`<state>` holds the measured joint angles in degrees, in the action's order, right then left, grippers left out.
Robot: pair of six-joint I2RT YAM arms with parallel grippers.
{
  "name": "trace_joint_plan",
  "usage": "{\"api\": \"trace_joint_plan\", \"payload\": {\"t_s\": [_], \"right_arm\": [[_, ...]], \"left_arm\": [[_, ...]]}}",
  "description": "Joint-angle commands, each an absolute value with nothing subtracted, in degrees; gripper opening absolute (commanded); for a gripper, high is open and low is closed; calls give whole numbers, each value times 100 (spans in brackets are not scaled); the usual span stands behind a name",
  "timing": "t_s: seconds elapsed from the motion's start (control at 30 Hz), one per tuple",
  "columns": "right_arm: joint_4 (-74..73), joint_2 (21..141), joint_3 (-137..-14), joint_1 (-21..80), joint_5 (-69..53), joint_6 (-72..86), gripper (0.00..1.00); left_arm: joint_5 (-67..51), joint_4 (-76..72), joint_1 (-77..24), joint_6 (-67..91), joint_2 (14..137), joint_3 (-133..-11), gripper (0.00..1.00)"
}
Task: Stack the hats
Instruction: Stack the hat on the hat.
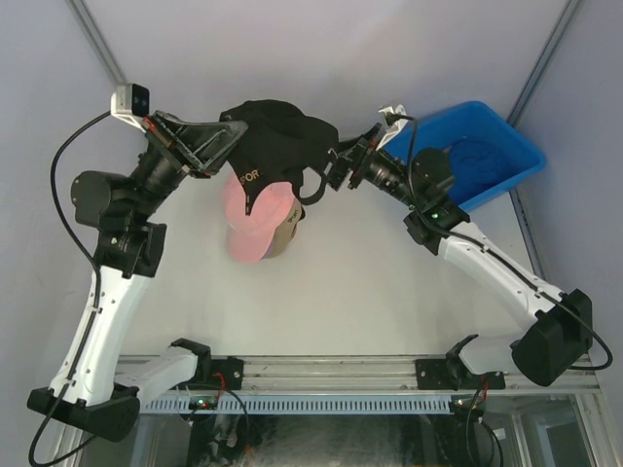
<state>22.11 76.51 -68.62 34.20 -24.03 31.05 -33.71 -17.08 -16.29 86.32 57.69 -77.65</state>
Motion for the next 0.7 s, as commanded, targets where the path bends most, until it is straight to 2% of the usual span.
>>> {"api": "trace_joint_plan", "payload": {"t_s": [0.0, 0.23, 0.4, 0.57, 0.67], "right_arm": [[2756, 7330, -6891, 3437, -2455, 2862, 62], [3177, 7302, -6882, 3548, -2854, 2908, 62], [4059, 7556, -6894, 3552, -3462, 3381, 52], [4271, 7734, -7030, 3534, -3844, 3646, 27], [4237, 7745, -7031, 3497, -3997, 3707, 7]], "left_arm": [[-3370, -2156, -1853, 8780, 5809, -8052, 0], [-3338, -2541, -2079, 8944, 5950, -8028, 0], [-3266, -3011, -2299, 9192, 6153, -8050, 0], [-3201, -3105, -2428, 9208, 6237, -8048, 0], [-3142, -3184, -2445, 9244, 6245, -8004, 0]]}}
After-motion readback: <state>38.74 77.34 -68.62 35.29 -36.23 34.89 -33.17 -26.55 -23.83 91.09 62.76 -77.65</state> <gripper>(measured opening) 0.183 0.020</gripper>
